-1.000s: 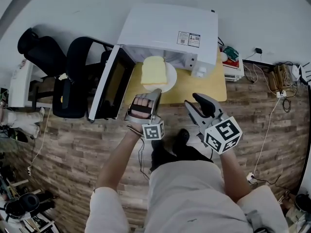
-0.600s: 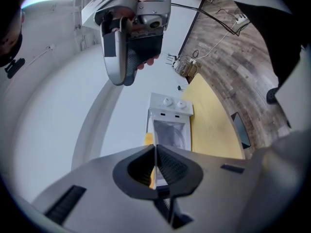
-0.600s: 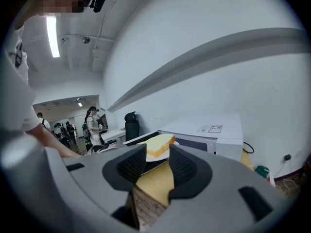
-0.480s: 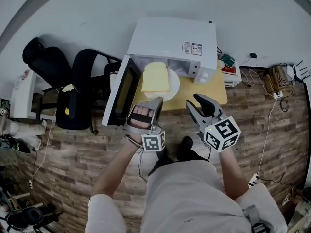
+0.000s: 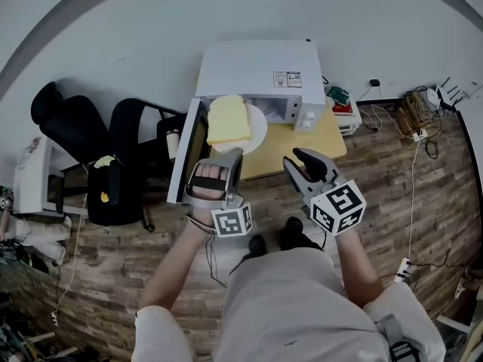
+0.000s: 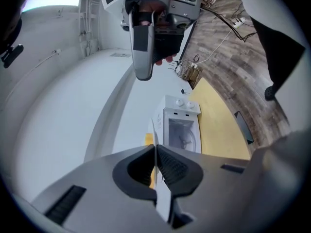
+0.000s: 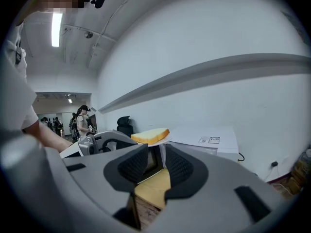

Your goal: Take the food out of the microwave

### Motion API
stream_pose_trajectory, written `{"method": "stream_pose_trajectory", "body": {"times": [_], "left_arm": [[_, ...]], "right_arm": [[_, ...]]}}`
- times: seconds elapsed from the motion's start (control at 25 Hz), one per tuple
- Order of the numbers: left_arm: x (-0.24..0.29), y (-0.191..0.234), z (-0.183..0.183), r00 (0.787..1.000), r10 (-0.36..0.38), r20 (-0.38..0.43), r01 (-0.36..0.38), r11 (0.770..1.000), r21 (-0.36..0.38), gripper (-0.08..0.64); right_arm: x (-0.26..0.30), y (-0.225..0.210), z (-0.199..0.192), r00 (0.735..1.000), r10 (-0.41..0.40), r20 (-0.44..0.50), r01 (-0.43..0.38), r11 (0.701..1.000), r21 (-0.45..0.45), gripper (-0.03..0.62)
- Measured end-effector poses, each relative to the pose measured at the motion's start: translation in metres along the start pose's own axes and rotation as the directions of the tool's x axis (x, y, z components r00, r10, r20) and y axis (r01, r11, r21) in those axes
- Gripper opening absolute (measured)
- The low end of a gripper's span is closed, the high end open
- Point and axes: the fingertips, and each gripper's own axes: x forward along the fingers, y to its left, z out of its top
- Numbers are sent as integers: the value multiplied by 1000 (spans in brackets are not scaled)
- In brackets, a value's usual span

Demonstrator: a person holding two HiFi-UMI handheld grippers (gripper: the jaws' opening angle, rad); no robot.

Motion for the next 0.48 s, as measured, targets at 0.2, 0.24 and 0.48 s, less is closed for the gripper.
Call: {"method": "stream_pose_trajectory", "body": {"times": [0.2,0.24,0.48], "left_arm": [[-15,5,-3,1000,-9,21,8,1000,14,14],[-17,6,-4,1000,-9,23,9,1000,14,14],[-28,19,-7,999,10,31,-10,1000,21,15]], "right_arm": [[-4,25,0,999,-31,16,31,999,-17,67],[-4,30,0,999,-35,17,35,999,-20,58],[-5,56,-1,999,-34,21,35,999,-38,44]]}}
